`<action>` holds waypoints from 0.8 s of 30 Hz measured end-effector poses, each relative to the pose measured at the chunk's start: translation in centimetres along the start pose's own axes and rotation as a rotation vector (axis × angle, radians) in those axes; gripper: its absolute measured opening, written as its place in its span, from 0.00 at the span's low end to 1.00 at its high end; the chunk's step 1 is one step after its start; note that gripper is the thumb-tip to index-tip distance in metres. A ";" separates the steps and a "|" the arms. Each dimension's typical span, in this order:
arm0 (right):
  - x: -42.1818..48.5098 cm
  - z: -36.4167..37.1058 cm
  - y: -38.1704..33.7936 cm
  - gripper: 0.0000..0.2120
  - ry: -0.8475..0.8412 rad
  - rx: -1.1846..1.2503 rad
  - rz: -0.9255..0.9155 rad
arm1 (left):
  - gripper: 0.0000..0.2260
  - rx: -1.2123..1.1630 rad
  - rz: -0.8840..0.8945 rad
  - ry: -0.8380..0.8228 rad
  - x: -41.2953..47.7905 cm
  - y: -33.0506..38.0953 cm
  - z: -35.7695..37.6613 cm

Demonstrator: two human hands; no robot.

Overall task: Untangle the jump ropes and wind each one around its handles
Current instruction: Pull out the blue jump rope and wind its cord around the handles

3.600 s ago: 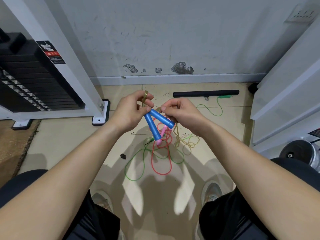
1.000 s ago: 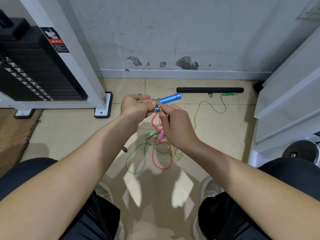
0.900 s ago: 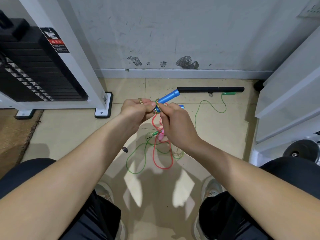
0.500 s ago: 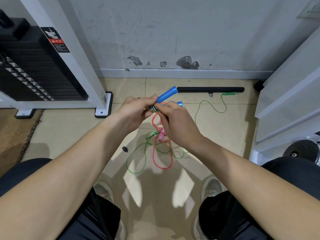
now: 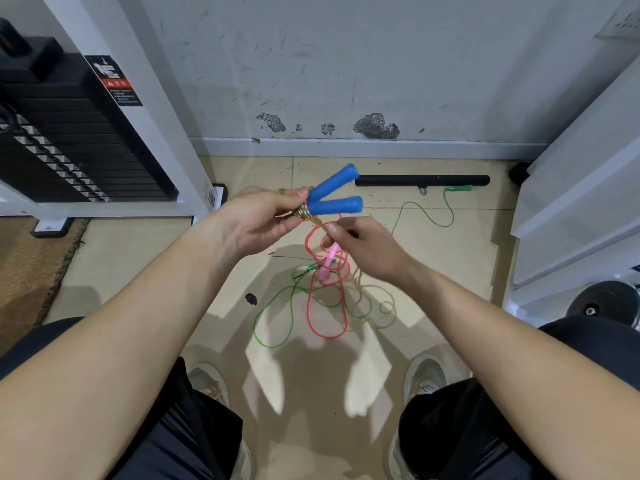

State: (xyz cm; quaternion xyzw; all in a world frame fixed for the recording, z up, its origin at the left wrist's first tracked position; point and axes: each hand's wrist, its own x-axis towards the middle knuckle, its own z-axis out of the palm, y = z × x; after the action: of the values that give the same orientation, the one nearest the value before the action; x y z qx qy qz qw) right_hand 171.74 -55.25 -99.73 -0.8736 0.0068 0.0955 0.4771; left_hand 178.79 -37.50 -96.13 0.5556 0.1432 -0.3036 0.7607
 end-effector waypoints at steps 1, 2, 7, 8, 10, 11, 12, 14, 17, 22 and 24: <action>0.4 -0.8 0.2 0.15 -0.024 -0.056 0.013 | 0.06 0.101 0.009 -0.038 -0.2 0.0 0.1; 0.7 -1.6 0.2 0.16 -0.036 -0.113 0.026 | 0.08 0.190 0.028 -0.073 -0.3 0.0 0.1; 1.2 -4.0 0.4 0.19 -0.100 -0.021 0.095 | 0.10 0.571 0.145 -0.199 -1.0 0.0 0.2; 1.1 -4.1 0.2 0.19 -0.109 0.020 0.096 | 0.11 0.712 0.183 -0.185 -1.1 -0.2 0.3; 1.1 -3.8 -0.5 0.18 -0.114 0.090 0.113 | 0.13 0.966 0.271 -0.103 -0.8 -0.8 0.6; 1.1 -3.5 -0.8 0.18 -0.102 0.110 0.121 | 0.14 1.051 0.318 -0.043 -0.5 -1.1 0.7; 0.9 -3.2 -1.3 0.16 -0.080 0.102 0.116 | 0.15 1.090 0.359 0.026 -0.3 -1.3 0.8; 0.6 -2.3 -2.0 0.12 0.000 -0.002 0.083 | 0.15 1.027 0.422 0.155 0.1 -1.7 0.8; -0.2 0.2 -2.1 0.10 0.228 -0.101 -0.087 | 0.13 0.738 0.470 0.283 0.6 -2.6 1.4; -0.5 2.5 -0.9 0.12 0.371 -0.259 -0.286 | 0.11 0.171 0.188 0.259 1.4 -3.5 1.4; -0.4 2.4 -0.8 0.13 0.364 -0.300 -0.345 | 0.10 0.127 0.119 0.247 1.4 -3.4 1.2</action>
State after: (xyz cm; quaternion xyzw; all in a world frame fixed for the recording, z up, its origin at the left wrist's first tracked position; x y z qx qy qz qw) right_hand 171.07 -52.86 -100.30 -0.9254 -0.0706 -0.1455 0.3428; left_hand 177.64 -39.71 -99.09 0.6433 0.1829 -0.1956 0.7172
